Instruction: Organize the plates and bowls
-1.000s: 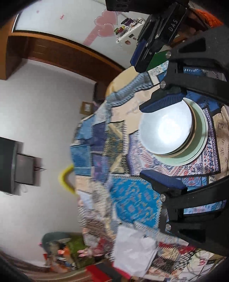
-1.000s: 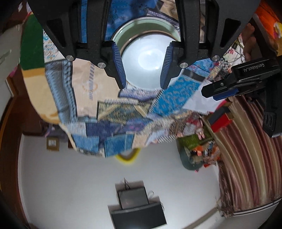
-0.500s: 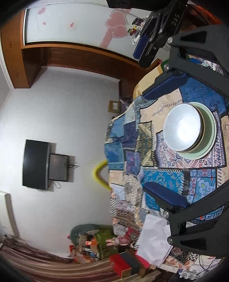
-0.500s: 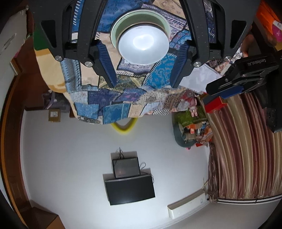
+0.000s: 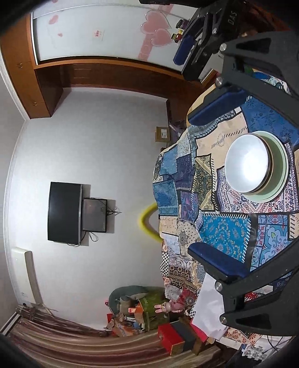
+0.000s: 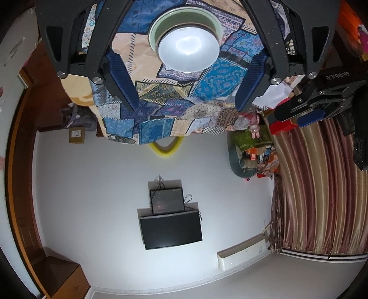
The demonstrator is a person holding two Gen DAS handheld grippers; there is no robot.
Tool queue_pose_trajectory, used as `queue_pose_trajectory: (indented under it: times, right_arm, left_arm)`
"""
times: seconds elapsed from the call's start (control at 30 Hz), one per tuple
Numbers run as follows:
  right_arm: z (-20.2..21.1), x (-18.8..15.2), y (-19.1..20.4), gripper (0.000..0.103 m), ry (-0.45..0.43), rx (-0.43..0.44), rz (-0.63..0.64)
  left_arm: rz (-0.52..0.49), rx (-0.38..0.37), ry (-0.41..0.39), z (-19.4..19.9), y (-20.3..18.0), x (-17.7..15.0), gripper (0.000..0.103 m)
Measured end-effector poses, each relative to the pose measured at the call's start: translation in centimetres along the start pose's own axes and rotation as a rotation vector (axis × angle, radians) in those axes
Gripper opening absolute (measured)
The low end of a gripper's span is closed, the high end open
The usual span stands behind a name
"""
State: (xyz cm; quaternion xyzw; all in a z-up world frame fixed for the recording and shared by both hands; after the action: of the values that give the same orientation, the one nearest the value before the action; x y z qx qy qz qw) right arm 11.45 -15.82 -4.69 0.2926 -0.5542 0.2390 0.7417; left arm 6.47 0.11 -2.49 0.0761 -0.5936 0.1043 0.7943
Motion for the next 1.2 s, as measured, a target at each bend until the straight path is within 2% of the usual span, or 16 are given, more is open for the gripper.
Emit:
queue_pose_trajectory:
  times: [0.2, 1.2]
  right_arm:
    - [0.52, 0.18, 0.17, 0.101, -0.034, -0.030, 0.024]
    - [0.35, -0.26, 0.26, 0.102, -0.024, -0.023, 0.019]
  left_arm:
    - [-0.002, -0.002, -0.010, 0.39, -0.27, 0.03, 0.103]
    - [0.001, -0.013, -0.013, 0.75, -0.51, 0.01, 0.103]
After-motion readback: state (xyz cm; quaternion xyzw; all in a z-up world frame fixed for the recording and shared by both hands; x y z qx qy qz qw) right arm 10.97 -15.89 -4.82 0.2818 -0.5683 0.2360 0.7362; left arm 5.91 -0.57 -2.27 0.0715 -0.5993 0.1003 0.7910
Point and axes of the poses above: each gripper's, at about its wrist camera, not at the fingertips, and z roughly against the way its jaws point, y to its left, x to its top, the point moved 8 cm from there along -z, roughly the way its jaws point, and after that the axes turned 12 degrees about x, right-handed, at the moved point
